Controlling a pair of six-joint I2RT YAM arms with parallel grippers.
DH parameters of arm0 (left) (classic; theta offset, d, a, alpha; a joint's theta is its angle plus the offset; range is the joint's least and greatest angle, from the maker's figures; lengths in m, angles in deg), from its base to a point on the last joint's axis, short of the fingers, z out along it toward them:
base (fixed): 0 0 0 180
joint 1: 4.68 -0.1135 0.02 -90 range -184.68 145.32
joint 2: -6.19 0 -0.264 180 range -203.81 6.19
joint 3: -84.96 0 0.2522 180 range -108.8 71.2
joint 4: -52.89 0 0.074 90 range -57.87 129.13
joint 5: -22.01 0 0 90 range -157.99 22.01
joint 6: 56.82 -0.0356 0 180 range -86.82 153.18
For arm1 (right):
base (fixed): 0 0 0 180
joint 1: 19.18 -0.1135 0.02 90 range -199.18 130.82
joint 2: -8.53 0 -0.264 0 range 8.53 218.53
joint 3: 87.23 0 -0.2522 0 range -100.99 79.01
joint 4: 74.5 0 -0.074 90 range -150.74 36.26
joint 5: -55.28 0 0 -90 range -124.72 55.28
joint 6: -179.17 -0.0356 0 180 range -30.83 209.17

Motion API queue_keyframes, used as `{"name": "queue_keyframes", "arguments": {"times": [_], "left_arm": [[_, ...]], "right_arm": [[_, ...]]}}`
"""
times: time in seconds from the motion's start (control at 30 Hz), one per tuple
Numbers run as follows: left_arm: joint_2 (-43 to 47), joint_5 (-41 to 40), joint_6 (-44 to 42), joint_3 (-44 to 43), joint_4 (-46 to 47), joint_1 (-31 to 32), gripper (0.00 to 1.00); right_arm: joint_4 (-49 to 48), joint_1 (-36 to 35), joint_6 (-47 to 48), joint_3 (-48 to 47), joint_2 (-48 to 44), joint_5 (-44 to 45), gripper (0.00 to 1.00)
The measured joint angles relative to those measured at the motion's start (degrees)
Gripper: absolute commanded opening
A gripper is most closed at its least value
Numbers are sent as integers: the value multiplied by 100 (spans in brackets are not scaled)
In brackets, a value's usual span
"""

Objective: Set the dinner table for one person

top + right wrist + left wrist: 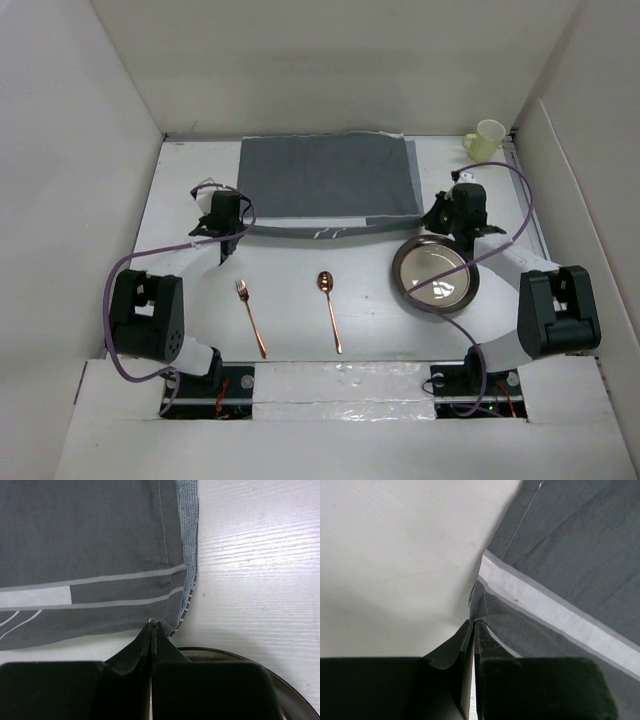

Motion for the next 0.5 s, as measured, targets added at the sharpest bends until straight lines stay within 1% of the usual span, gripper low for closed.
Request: {"name": "queue_keyframes", "arguments": {"times": [0.2, 0.5], "left_arm": [[363, 39, 302, 597, 212, -2, 0], [1209, -26, 595, 1169, 271, 249, 0]], "right_arm": [[-46, -4, -98, 481, -293, -33, 0], [4, -87, -216, 881, -887, 81, 0]]}}
